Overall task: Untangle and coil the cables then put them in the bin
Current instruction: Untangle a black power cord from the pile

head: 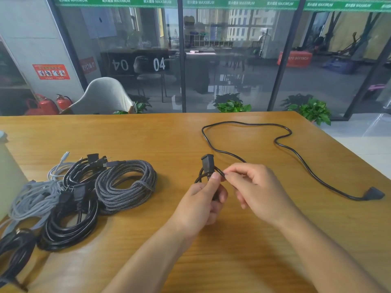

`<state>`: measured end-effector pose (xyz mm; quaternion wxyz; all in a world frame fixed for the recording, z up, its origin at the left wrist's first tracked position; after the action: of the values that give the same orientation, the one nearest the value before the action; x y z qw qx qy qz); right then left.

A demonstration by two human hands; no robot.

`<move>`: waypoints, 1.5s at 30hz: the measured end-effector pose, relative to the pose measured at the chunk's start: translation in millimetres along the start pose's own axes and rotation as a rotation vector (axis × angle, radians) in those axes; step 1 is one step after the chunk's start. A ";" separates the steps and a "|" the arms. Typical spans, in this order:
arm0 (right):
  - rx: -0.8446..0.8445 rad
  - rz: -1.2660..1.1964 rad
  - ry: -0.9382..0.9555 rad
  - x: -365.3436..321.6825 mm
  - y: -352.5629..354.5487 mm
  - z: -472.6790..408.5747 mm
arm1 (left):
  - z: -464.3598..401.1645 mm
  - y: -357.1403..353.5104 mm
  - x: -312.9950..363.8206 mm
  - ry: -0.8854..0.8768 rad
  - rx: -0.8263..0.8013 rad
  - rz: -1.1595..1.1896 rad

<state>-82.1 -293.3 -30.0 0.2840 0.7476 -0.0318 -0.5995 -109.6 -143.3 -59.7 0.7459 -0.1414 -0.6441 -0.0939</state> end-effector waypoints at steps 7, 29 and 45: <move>0.072 0.088 0.127 -10.5 -8.6 7.1 | 1.5 2.6 2.2 -0.039 0.097 -0.040; -0.888 0.209 -0.049 -9.6 -33.7 15.5 | 13.3 28.3 32.1 -0.223 0.058 0.488; -0.245 0.646 -0.134 42.4 54.2 -18.1 | 26.5 20.9 34.3 0.007 -0.601 0.212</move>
<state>-37.8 -348.0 -40.0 0.5438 0.6185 -0.2132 -0.5256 -122.3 -113.4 -24.3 0.6785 -0.4213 -0.5667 -0.2022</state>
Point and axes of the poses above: each hand's wrist, its own z-axis away from the middle knuckle, its own y-axis out of the back of the hand, x = y × z, the point moved 2 cm from there along -z, towards the middle knuckle, and after that the axes turned 9 degrees about -x, right-handed, at the moved point
